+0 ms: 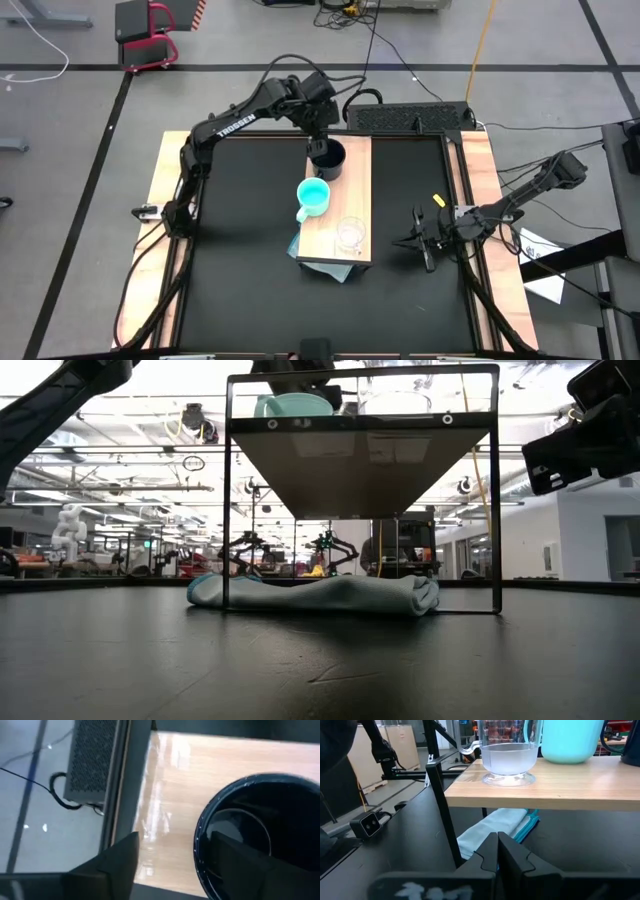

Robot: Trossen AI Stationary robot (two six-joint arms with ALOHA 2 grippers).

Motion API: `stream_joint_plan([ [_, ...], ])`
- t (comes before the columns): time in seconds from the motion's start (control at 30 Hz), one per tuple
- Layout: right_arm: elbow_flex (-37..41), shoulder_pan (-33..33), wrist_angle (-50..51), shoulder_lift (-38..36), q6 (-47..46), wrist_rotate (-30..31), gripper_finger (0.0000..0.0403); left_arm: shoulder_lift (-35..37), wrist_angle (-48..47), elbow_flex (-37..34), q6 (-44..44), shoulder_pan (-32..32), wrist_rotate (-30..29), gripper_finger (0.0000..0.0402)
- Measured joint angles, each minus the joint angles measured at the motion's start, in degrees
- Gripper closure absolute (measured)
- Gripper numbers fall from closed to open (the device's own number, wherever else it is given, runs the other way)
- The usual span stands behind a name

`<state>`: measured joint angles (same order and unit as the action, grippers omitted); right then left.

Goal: Stack small to large cups/mugs on shelf
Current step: Put the dark blue mug on the shelf, then return to Home Position

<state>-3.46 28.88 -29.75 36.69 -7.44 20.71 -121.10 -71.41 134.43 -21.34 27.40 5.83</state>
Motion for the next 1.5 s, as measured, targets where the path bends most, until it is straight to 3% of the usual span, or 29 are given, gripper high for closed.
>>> stream_joint_plan([
  [0.2, 0.0, 0.0, 0.0, 0.0, -0.5, 0.0, 0.0403, 3.5, 0.7, 0.0, -0.4, -0.3, -1.7, 0.0118],
  [0.4, 0.0, 0.0, 0.1, 0.0, -0.9, 0.0, 0.0403, 11.9, -1.8, 0.0, 2.1, -0.6, -1.9, 0.0128],
  [0.53, 0.0, 0.0, 0.0, 0.0, -0.9, 0.0, 0.0403, 17.2, -7.9, 0.0, 3.8, 0.3, -2.4, 0.0206],
  [0.7, 0.0, 0.0, 0.0, 0.0, -0.9, 0.0, 0.0403, 21.7, -15.1, -0.2, 5.4, 0.8, -1.6, 0.0375],
  [0.8, 0.0, 0.0, 0.0, 0.0, -0.9, 0.0, 0.0403, 24.9, -15.0, -4.1, 6.9, 0.4, -2.3, 0.0390],
  [0.93, 0.0, 0.0, 0.0, 0.0, -0.9, 0.0, 0.0403, 31.8, -9.2, -15.4, 6.5, -0.5, -2.0, 0.0398],
  [1.17, 0.0, 0.1, 0.1, 0.0, -1.1, -0.2, 0.0403, 50.9, 14.4, -47.4, 8.7, -0.4, 3.0, 0.0400],
  [1.33, 0.0, 0.1, 0.9, 0.0, -1.2, -0.5, 0.0403, 65.2, 33.2, -70.0, 17.3, -0.9, 6.4, 0.0401],
  [1.5, 0.0, 0.1, 0.9, 0.0, -1.2, -0.5, 0.0403, 76.6, 43.5, -84.7, 21.1, -4.3, 5.7, 0.0401],
])
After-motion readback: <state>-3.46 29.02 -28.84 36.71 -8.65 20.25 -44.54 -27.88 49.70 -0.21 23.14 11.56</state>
